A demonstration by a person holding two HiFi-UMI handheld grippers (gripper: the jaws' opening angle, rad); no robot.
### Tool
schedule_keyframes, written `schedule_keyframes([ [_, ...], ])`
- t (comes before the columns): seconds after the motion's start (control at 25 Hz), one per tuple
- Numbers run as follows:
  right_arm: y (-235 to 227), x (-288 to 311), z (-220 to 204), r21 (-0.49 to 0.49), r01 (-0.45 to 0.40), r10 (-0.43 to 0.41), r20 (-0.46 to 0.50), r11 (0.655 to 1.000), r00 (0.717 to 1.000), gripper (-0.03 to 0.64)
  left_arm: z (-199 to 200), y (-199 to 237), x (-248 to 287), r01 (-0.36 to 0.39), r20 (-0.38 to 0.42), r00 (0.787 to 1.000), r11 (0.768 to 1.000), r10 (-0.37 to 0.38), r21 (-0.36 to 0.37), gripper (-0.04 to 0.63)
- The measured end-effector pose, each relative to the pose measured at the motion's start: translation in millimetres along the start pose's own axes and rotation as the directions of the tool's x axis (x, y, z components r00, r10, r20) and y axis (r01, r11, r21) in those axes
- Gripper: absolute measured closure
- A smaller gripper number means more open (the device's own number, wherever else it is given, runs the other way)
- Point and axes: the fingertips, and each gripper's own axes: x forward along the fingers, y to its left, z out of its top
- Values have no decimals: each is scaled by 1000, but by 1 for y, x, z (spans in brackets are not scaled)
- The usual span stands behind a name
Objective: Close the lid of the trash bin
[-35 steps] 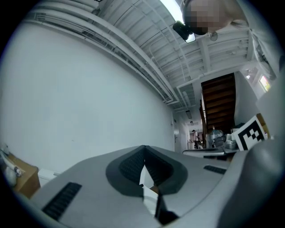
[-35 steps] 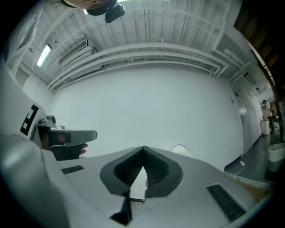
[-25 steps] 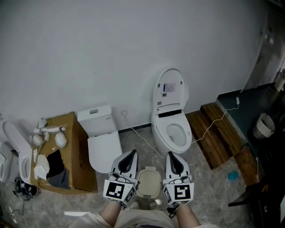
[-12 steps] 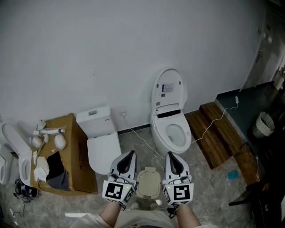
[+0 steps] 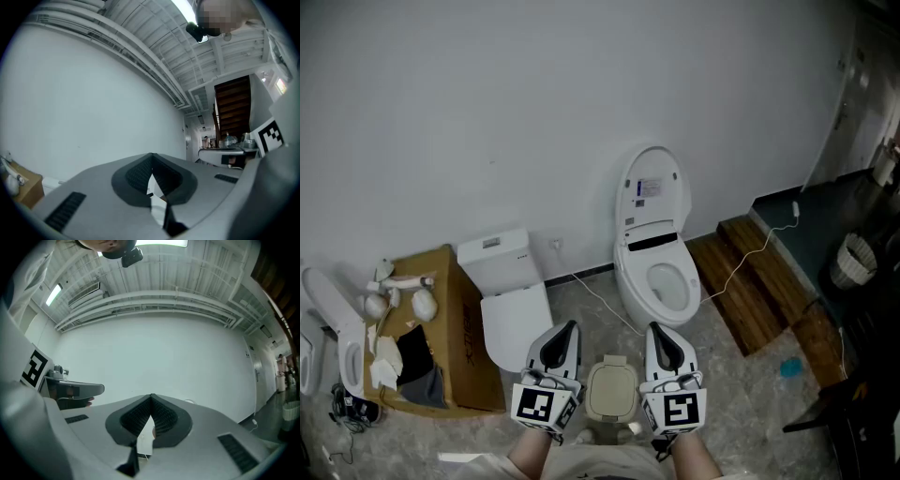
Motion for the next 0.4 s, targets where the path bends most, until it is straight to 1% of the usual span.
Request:
schedule_keyframes([
  [0.2, -7, -2, 2, 5, 14, -14, 12, 1000, 1000, 609, 0, 2, 2, -2, -1, 1000, 1000, 2, 1, 598],
  [0.4, -10, -2, 7, -14, 15, -15, 15, 1000, 1000, 609, -1, 4, 2, -6, -5, 1000, 1000, 6, -1, 598],
])
